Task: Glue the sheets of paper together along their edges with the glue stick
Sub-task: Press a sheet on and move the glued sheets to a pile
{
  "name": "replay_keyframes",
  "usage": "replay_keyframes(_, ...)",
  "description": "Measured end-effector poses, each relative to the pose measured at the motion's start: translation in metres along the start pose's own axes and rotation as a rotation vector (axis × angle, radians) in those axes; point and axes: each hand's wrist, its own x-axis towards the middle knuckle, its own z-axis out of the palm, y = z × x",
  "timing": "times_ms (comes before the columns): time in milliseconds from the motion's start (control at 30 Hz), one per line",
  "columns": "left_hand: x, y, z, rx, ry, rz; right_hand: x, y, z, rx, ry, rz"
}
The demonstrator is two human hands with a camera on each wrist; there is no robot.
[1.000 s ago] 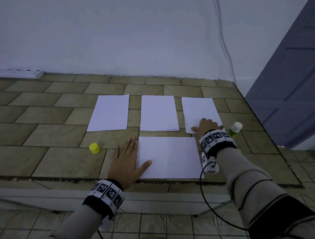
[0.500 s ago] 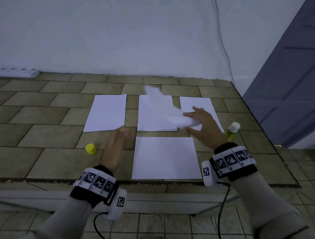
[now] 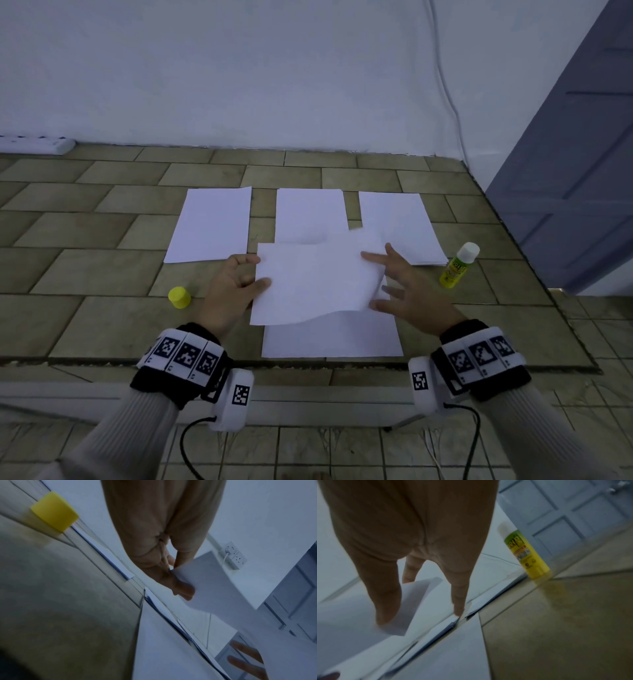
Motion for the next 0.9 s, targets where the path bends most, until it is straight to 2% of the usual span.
replay_keyframes(67, 0.003, -0.002, -0.001, 0.023, 0.024, 0.034, 0.003, 0.0, -0.008, 0.198, -0.004, 0.041)
replay_keyframes(133, 0.005, -0.004, 0.0, 0.054, 0.019, 0.05, 0.005, -0.002, -0.014, 0.262, 0.024, 0.077)
replay_keyframes(300, 0.005, -0.006, 0.004, 0.156, -0.072, 0.04, 0.006, 0.002, -0.018, -0.048, 0.129, 0.146)
replay_keyframes(433, 0.003, -0.016, -0.002, 0.329, -0.172, 0.004, 0.001, 0.008, -0.011, -0.286, 0.083, 0.182)
replay_keyframes(500, 0.0, -0.021, -0.004, 0.466, -0.179, 0.03, -0.001, 0.009, -0.005, -0.364, 0.053, 0.181)
replay_keyframes(633, -0.002, -0.029, -0.004, 0.643, -0.142, 0.132, -0.004, 0.013, 0.006, -0.455, 0.058, 0.214)
replay_keyframes(900, -0.004, -0.033, -0.005, 0.721, -0.133, 0.16, -0.006, 0.016, 0.015, -0.53, 0.011, 0.263)
